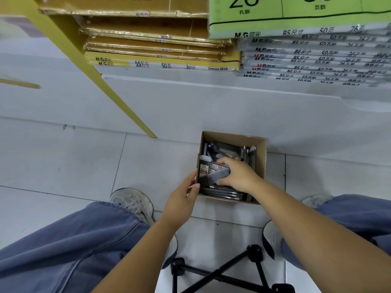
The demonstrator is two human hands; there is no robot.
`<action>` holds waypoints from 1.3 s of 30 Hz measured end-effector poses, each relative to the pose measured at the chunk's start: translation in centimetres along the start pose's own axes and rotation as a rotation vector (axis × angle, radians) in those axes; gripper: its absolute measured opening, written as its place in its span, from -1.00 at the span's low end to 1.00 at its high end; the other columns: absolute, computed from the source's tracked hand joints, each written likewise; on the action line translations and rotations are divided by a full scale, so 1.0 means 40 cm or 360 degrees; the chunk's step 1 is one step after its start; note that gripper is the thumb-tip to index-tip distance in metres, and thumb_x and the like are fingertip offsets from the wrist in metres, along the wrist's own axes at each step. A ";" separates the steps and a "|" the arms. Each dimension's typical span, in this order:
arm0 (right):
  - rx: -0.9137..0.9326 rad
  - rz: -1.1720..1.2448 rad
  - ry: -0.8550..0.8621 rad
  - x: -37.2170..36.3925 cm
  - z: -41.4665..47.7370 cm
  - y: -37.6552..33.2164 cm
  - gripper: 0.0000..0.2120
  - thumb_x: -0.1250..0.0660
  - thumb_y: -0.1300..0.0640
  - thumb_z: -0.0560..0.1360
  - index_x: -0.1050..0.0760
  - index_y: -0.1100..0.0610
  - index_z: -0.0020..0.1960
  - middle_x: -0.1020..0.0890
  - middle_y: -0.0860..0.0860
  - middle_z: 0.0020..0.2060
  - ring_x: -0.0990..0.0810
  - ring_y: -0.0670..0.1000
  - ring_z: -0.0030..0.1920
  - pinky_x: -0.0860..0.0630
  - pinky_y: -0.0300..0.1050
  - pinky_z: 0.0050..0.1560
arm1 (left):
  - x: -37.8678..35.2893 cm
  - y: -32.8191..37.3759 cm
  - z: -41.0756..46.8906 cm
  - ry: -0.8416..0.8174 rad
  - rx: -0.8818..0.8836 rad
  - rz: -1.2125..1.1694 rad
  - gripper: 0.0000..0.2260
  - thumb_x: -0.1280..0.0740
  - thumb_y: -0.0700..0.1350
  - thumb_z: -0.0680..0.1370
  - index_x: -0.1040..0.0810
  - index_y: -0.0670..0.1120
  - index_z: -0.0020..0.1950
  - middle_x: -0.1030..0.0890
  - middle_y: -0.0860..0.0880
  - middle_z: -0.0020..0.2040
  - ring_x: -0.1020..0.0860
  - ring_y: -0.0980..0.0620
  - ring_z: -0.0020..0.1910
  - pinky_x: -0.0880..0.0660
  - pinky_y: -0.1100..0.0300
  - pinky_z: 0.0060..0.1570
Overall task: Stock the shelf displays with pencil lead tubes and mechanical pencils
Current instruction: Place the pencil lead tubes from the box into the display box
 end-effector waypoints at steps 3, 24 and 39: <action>-0.0040 0.0076 0.0020 0.004 0.001 0.011 -0.40 -0.57 0.07 0.31 -0.45 -0.04 0.30 -0.56 -0.08 0.12 -0.53 -0.11 -0.02 -0.46 -0.29 -0.15 | 0.001 0.001 0.002 0.0016 0.0019 -0.0067 -0.62 -0.16 -0.04 0.69 -0.33 0.18 0.51 -0.51 0.27 0.33 -0.42 0.51 0.21 -0.28 0.60 0.12; -0.0050 0.0185 -0.0001 0.014 -0.023 0.029 -0.40 -0.52 0.25 0.36 -0.43 -0.03 0.33 -0.56 -0.04 0.18 -0.55 -0.03 0.10 -0.49 -0.16 0.07 | 0.006 0.020 -0.004 -0.0050 0.0042 -0.0083 -0.61 -0.16 -0.03 0.70 -0.30 0.12 0.54 -0.55 0.03 0.35 -0.54 -0.02 0.28 -0.46 0.14 0.16; 0.0048 0.0099 0.0192 0.038 -0.013 0.025 -0.30 -0.54 0.06 0.38 -0.34 0.00 0.45 -0.51 -0.01 0.32 -0.50 -0.02 0.25 -0.40 -0.18 0.20 | 0.006 0.008 0.005 -0.0030 0.0086 -0.0157 -0.66 -0.19 -0.01 0.68 -0.35 0.26 0.44 -0.55 0.16 0.27 -0.54 0.35 0.04 -0.44 0.46 -0.12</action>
Point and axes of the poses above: each hand's wrist, its own z-axis towards the middle knuckle, its own x-axis out of the back of the hand, y = z × x, the point moved 3 cm from there along z, towards the middle knuckle
